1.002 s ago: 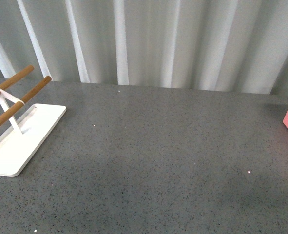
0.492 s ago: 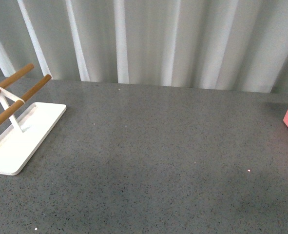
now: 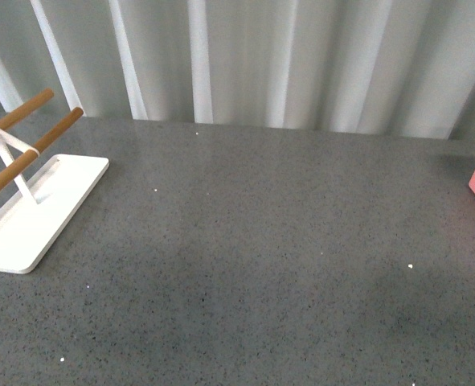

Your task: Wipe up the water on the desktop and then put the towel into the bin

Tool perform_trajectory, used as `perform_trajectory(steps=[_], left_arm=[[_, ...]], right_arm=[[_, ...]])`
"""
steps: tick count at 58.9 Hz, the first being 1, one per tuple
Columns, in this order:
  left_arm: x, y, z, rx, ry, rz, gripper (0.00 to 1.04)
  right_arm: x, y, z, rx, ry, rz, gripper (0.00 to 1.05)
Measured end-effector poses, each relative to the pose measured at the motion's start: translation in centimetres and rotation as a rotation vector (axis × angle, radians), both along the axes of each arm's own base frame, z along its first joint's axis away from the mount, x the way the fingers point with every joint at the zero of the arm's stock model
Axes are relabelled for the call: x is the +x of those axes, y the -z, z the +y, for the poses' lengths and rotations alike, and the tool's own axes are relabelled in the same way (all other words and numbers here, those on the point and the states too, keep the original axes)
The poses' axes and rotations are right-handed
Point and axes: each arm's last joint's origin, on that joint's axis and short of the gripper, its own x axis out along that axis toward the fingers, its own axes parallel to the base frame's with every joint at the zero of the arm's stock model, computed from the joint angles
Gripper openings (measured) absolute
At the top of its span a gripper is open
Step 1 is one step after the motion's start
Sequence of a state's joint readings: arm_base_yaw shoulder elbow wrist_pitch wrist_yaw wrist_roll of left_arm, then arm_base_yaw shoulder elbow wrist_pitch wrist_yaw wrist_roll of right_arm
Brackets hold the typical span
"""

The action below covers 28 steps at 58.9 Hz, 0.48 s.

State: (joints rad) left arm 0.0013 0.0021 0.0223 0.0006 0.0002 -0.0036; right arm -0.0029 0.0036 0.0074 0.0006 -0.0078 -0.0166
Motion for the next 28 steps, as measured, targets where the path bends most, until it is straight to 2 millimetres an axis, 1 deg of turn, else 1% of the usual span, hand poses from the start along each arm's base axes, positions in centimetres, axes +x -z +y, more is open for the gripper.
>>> perform_trajectory(steps=[4, 28], left_arm=[[0.00, 0.00, 0.00, 0.000, 0.000, 0.000, 0.98], [0.00, 0.00, 0.00, 0.000, 0.000, 0.000, 0.98]], right_arm=[[0.00, 0.00, 0.00, 0.000, 0.000, 0.000, 0.97], [0.00, 0.00, 0.00, 0.000, 0.000, 0.000, 0.98]])
